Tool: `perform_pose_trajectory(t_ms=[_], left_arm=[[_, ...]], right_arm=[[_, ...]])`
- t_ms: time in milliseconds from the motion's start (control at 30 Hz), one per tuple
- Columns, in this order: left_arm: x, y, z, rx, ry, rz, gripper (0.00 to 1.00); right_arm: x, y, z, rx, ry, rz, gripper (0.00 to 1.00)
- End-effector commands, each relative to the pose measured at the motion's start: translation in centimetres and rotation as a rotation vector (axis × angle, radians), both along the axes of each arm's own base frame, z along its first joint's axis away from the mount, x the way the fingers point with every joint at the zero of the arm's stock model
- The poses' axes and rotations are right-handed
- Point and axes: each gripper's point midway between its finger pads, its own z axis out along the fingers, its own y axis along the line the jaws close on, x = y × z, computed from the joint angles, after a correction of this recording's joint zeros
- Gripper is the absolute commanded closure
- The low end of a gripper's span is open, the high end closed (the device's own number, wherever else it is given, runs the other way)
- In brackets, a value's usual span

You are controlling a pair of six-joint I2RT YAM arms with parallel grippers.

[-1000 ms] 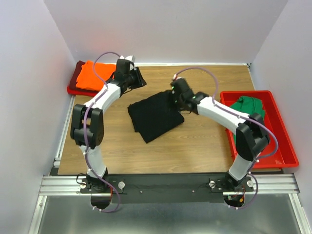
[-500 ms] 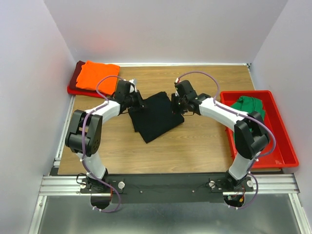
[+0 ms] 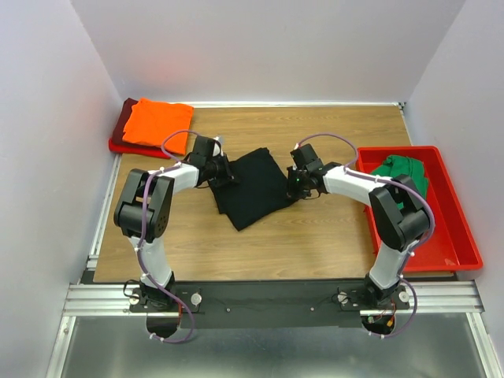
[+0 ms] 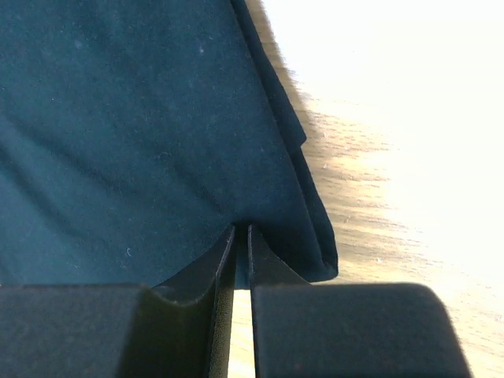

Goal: Fold and stack the t-shirts
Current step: Fold the tshirt, then neatly place the folded tshirt to the corner

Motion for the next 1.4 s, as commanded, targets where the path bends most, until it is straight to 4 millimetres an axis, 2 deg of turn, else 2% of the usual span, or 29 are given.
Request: perform_pose_trajectory(t_ms=[0, 133, 200, 300, 333, 367, 500, 633, 667, 733, 800, 833, 967, 1067, 1367], left_arm=[[-0.4, 0.4, -1.5, 0.035, 0.021, -0.007, 0.81], [0.1, 0.4, -0.1, 0.021, -0.015, -0.023, 0.81], [0.6, 0.2, 1.5, -0.001, -0.052, -0.032, 0.78], [1.0, 0.7, 4.5, -0.01, -0.115, -0.012, 0.67], [1.0, 1.2, 4.7, 0.009, -0.112, 0.012, 0.64], [0.9, 1.8, 5.8, 0.013, -0.133, 0.031, 0.61], [-0.1, 4.5, 6.9, 0.029, -0.138, 0.121, 0.46], [-1.7, 6.6, 6.6, 0.028, -0.112, 0.185, 0.39], [-2.4, 6.8, 6.3, 0.032, -0.102, 0.191, 0.36], [-3.6, 6.9, 5.2, 0.029, -0.072, 0.194, 0.34], [-4.3, 6.7, 4.5, 0.019, -0.05, 0.192, 0.33], [-5.0, 6.7, 3.7, 0.012, -0.027, 0.194, 0.33], [-5.8, 7.2, 2.7, 0.021, -0.009, 0.227, 0.32], [-6.4, 7.4, 2.2, 0.018, -0.005, 0.248, 0.18], [-6.3, 5.8, -0.3, -0.013, 0.038, 0.173, 0.19]], right_arm=[[-0.9, -1.4, -3.1, -0.058, 0.054, -0.029, 0.83], [-1.5, -0.9, -2.7, -0.02, 0.067, -0.02, 0.83], [-1.4, -0.6, -1.4, 0.007, 0.046, -0.02, 0.83], [-1.4, 0.1, 0.3, 0.06, 0.03, -0.018, 0.82], [-1.3, 0.3, 1.4, 0.083, 0.012, -0.014, 0.82], [-1.5, 0.7, 1.8, 0.107, 0.017, 0.0, 0.82], [-1.8, 1.4, 3.7, 0.155, -0.005, 0.009, 0.82], [-1.2, 1.5, 5.7, 0.17, -0.06, 0.014, 0.76], [-0.9, 1.6, 6.6, 0.176, -0.084, 0.014, 0.7], [0.2, 1.4, 7.9, 0.168, -0.132, 0.001, 0.66], [1.0, 1.4, 8.5, 0.156, -0.16, -0.005, 0.65], [1.3, 1.4, 8.6, 0.147, -0.169, -0.001, 0.65], [2.3, 1.8, 8.9, 0.137, -0.184, 0.012, 0.65], [2.5, 2.1, 8.9, 0.139, -0.184, 0.025, 0.64], [2.7, 2.2, 8.6, 0.131, -0.18, 0.031, 0.64]])
